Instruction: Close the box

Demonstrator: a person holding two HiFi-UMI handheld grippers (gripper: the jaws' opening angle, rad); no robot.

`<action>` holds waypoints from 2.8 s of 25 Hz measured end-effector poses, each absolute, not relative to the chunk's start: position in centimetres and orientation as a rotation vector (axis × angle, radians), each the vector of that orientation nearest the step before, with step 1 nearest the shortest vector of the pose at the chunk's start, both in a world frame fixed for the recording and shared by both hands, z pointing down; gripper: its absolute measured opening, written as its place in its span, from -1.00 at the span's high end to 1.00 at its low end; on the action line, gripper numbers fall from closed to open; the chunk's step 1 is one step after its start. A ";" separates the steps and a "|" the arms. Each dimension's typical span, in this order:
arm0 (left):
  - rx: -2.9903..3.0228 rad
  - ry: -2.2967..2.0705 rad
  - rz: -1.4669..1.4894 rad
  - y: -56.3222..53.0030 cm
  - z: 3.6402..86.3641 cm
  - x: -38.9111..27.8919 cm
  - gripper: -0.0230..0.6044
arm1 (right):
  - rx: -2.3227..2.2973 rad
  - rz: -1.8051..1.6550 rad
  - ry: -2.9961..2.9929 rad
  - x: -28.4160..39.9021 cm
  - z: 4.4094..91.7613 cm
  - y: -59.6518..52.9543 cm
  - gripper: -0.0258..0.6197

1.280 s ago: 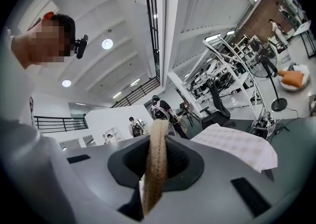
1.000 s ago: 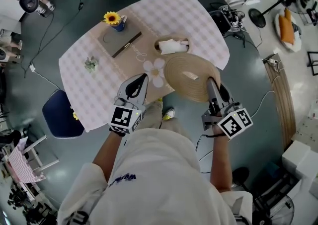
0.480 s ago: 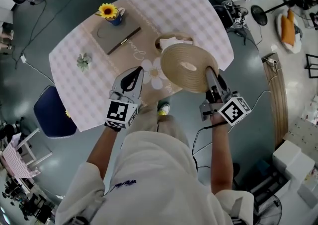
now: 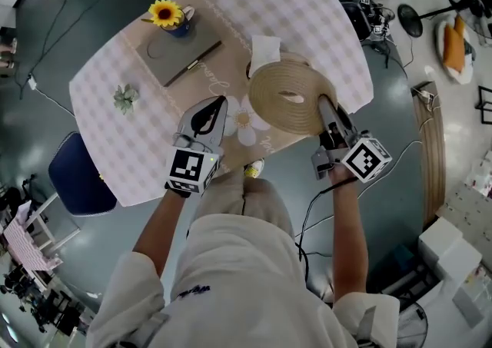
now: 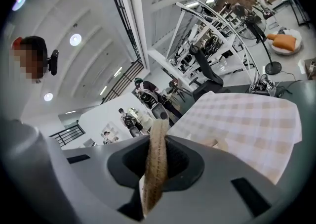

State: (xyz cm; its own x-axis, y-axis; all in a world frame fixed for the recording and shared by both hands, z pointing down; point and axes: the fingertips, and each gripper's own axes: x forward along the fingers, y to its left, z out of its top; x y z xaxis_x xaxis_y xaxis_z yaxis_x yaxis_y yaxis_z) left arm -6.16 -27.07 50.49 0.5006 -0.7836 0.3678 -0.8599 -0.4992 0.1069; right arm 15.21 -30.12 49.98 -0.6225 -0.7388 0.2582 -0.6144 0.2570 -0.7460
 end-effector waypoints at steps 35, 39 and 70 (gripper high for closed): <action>2.373 -1.290 0.428 -31.6 58.0 -6.3 0.92 | -1.242 -1.539 2.403 12.5 60.4 -37.4 0.78; 2.372 -1.278 0.434 -31.5 58.2 -6.2 0.92 | -1.307 -1.524 2.450 12.9 61.6 -37.4 0.78; 2.370 -1.190 0.496 -31.4 60.4 -5.2 0.92 | -1.509 -1.286 2.727 13.8 64.4 -38.3 0.69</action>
State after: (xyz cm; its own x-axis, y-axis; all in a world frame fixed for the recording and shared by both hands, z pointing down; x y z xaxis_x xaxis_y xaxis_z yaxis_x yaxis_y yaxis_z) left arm -5.25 -31.43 60.44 0.5655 -0.6583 0.4969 -0.8163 -0.5329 0.2229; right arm 13.83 -38.34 64.37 -0.5783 -0.6278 0.5209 -0.8013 0.3176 -0.5070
